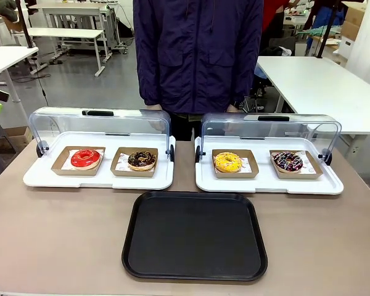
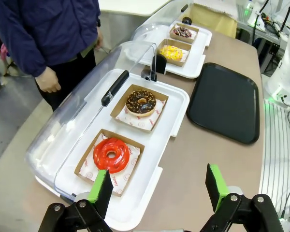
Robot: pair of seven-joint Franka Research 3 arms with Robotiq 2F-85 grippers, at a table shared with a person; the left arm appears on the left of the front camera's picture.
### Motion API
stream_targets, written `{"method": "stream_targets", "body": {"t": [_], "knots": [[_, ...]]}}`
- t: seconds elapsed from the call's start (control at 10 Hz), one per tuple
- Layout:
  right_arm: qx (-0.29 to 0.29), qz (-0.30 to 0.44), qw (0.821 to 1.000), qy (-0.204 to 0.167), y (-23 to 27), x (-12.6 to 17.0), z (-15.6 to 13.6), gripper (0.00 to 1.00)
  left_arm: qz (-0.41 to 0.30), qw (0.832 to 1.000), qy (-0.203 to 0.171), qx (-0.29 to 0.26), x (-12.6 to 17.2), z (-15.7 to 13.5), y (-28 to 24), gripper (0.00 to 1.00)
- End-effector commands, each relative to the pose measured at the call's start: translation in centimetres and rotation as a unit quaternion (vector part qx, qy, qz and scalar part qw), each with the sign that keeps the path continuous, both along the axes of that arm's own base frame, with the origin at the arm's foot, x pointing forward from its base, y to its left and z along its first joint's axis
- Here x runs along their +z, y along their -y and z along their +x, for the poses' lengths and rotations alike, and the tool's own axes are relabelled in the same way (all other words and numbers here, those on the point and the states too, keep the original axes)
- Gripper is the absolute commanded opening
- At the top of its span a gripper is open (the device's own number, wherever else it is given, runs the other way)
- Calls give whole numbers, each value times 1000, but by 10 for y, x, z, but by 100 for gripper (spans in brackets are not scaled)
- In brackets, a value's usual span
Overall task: Move the second donut from the left to the tray.
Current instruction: Pick up the Paper togo box containing the Donut indicated by the person and place it on the Handle tray.
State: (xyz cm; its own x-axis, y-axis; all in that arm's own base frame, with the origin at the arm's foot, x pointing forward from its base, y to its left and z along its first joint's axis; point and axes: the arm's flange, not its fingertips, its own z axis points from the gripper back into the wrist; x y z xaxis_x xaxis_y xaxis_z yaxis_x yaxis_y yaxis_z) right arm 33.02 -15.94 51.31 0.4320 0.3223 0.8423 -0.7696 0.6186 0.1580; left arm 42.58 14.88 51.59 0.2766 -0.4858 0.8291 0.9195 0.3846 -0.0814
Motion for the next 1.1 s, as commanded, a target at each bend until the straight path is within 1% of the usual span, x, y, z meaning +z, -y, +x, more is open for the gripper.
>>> {"method": "stream_targets", "body": {"t": [0.0,1.0], "knots": [[8,2,1000,16,1,0,3,100,0,1000,3,-7,1,-1,0,100],[8,2,1000,16,1,0,3,100,0,1000,3,-7,1,-1,0,100]]}}
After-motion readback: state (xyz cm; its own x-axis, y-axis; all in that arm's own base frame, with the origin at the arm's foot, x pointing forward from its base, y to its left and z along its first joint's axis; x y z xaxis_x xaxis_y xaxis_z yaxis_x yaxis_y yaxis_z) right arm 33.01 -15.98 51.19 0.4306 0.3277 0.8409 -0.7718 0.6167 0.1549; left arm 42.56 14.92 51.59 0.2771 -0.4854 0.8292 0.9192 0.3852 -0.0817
